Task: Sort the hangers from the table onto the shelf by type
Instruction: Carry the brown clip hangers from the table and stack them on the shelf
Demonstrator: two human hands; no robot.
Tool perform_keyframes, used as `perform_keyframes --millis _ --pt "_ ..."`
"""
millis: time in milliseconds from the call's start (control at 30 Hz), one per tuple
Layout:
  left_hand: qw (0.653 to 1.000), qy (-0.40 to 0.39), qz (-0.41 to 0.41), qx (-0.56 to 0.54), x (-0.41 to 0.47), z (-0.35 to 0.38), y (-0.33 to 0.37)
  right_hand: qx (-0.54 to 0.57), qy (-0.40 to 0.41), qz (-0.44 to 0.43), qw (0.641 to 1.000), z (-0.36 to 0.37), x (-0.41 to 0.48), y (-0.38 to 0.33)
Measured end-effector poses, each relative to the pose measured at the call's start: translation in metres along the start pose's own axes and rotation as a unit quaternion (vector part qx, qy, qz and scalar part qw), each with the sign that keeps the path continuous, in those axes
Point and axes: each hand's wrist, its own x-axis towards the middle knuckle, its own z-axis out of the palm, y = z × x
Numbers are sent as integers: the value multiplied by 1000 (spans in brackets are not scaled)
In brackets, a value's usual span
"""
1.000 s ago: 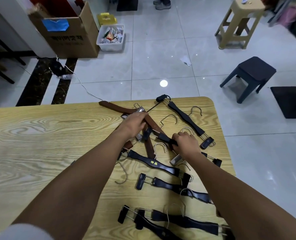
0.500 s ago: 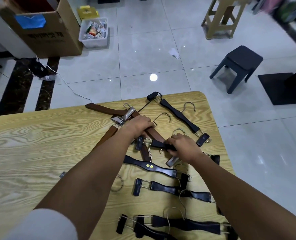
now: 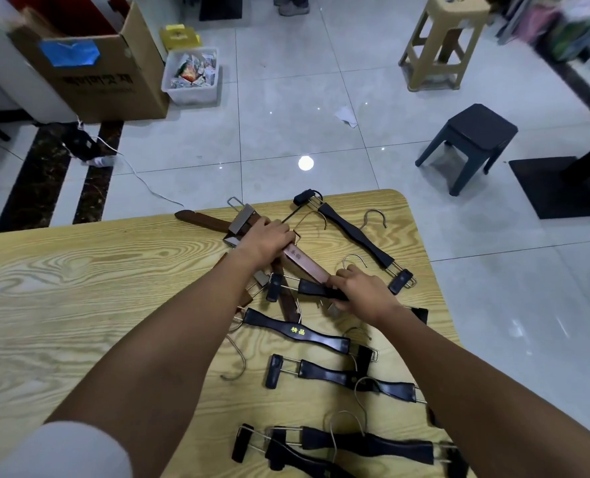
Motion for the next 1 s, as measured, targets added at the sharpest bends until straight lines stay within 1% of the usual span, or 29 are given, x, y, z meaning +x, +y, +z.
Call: perform_keyframes --millis 67,133,267,333,400,500,600,700,800,867,1000 --pt "1000 7 -22 5 -5 -5 -6 -1 23 -11 1000 -3 -2 -2" --pt "998 11 -62 -12 -15 -9 -16 -1 41 -11 999 -6 -3 -5" --pt "983 21 -165 -76 -53 -7 -47 -26 16 -2 1000 -7 -5 -10" --pt "966 37 -231 -113 -81 4 -66 -24 5 9 1000 -5 -4 -13" --pt "940 42 -302 -151 -112 20 -81 -31 -13 28 999 -2 -3 -16" --pt "901 22 -394 -182 -156 46 -92 -56 -29 59 996 8 -1 -25" --pt "866 3 -458 -201 -186 71 -93 -59 -23 83 995 16 4 -32" --pt "832 9 -505 -227 -203 87 -92 -67 -19 100 992 17 10 -36" --pt "807 12 -538 -244 -213 95 -94 -80 -14 117 990 16 17 -39" --pt "798 14 -551 -246 -217 99 -97 -90 -9 131 987 17 18 -41" --pt "791 3 -563 -239 -222 106 -102 -109 -8 166 980 14 18 -48"
